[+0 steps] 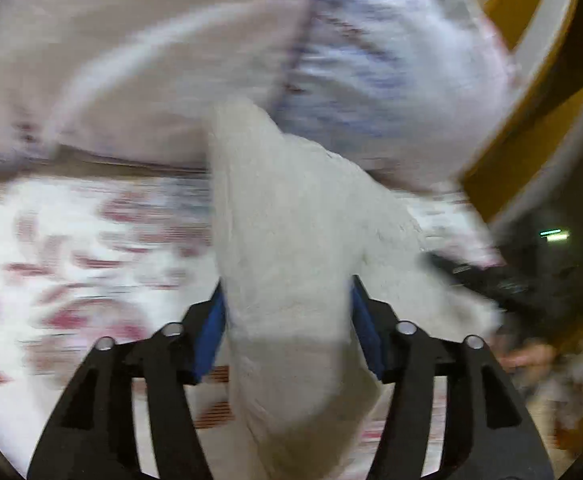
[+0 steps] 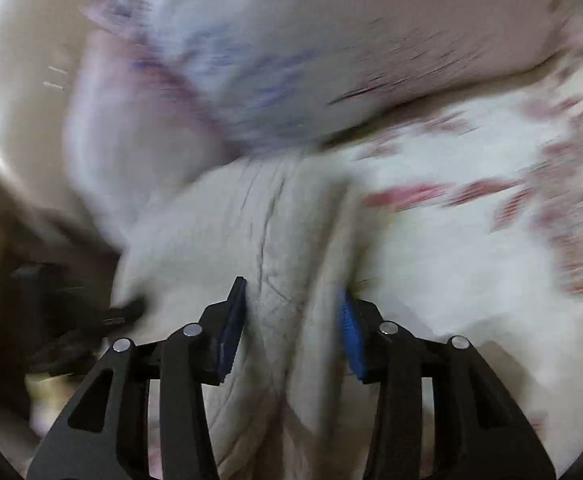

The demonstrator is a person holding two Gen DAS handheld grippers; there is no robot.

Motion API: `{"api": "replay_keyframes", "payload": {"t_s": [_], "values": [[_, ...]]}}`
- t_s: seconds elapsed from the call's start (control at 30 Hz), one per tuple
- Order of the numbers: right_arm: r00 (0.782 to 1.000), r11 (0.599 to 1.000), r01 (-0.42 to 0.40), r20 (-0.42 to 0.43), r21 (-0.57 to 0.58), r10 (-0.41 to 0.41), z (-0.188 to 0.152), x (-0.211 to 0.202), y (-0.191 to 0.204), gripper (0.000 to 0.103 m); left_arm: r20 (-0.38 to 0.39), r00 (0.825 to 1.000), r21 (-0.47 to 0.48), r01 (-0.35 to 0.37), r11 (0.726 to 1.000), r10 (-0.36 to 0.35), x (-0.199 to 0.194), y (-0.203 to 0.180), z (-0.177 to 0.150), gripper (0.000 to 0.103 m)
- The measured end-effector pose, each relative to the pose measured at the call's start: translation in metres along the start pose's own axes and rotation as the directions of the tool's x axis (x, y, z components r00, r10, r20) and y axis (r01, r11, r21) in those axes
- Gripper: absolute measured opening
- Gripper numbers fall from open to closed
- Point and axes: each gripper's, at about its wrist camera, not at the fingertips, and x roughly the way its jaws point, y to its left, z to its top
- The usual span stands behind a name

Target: Fold small clothes

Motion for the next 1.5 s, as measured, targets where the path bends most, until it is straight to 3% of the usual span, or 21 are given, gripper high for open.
{"api": "replay_keyframes", "payload": {"t_s": [0.03,0.13,0.2,0.23,0.27,0.33,0.43,0.53,0.57,0.6,0.67,0.73,0.8,0.97,1.1,1.2,1.5], "values": [[0.999,1.0,-0.013,0.031,0.011,0.012,-0.001,-0.008,-0.003,0.046,0.024,0.998,0.02,-0.053,0.998,0.052,-0.006,0.002,-0.003,0.065],[0.987,0.989,-0.118,0.12,0.083,0.108,-0.001,-0.032,-0.015,0.047,0.089,0.993,0.025,-0.074,0.997,0.072,-0.028,0.004,-0.018,0.081],[0.984,0.984,-0.161,0.088,0.08,0.154,-0.003,-0.024,-0.013,0.047,0.115,0.989,0.032,-0.094,0.995,0.089,-0.039,0.004,-0.032,0.086],[0.983,0.982,-0.182,0.033,0.057,0.18,-0.007,-0.012,-0.005,0.045,0.121,0.988,0.036,-0.102,0.994,0.097,-0.048,0.002,-0.041,0.09],[0.983,0.983,-0.181,-0.006,0.028,0.182,-0.008,0.0,0.005,0.017,0.127,0.986,0.036,-0.114,0.993,0.109,-0.049,-0.001,-0.049,0.092],[0.999,0.998,-0.045,0.002,-0.047,0.045,-0.013,0.012,0.02,0.016,0.13,0.984,0.037,-0.13,0.991,0.124,-0.066,-0.005,-0.072,0.097],[0.999,0.995,-0.026,0.038,0.096,0.022,-0.01,0.006,-0.005,0.016,0.146,0.971,0.03,-0.196,0.98,0.19,-0.077,-0.011,-0.094,0.101],[0.998,0.995,0.021,0.06,0.096,-0.026,-0.015,-0.008,-0.004,0.023,0.128,0.968,0.02,-0.22,0.975,0.215,-0.075,-0.014,-0.108,0.101],[0.995,0.995,0.05,0.077,0.083,-0.057,-0.018,-0.017,0.002,0.038,0.117,0.967,0.023,-0.231,0.973,0.227,-0.073,-0.016,-0.11,0.101],[0.987,0.991,0.113,0.108,0.065,-0.12,-0.026,-0.033,0.012,0.071,0.106,0.965,0.033,-0.243,0.97,0.238,-0.071,-0.018,-0.111,0.101],[0.967,0.982,0.188,0.171,0.024,-0.189,-0.034,-0.05,0.026,0.102,0.09,0.958,0.07,-0.278,0.958,0.271,-0.066,-0.023,-0.114,0.101],[0.943,0.971,0.236,0.25,-0.045,-0.218,-0.056,-0.069,0.043,0.102,0.067,0.942,0.115,-0.334,0.935,0.329,-0.059,-0.029,-0.117,0.101],[0.915,0.935,0.344,0.253,-0.083,-0.314,-0.079,-0.078,0.056,0.102,0.042,0.929,0.141,-0.37,0.918,0.367,-0.052,-0.032,-0.119,0.101],[0.913,0.895,0.406,0.114,-0.186,-0.391,-0.109,-0.035,0.072,0.102,-0.021,0.912,0.155,-0.402,0.902,0.41,-0.042,-0.031,-0.124,0.101],[0.867,0.849,0.49,0.011,-0.198,-0.498,-0.119,0.004,0.073,0.102,-0.051,0.935,0.08,-0.347,0.934,0.351,-0.045,-0.017,-0.128,0.101],[0.813,0.784,0.57,0.032,-0.244,-0.581,-0.121,0.016,0.08,0.102,-0.05,0.935,0.086,-0.347,0.934,0.351,-0.047,-0.016,-0.129,0.101],[0.819,0.793,0.563,0.027,-0.232,-0.574,-0.119,0.017,0.074,0.102,-0.051,0.936,0.085,-0.343,0.936,0.348,-0.048,-0.014,-0.13,0.101]]}}
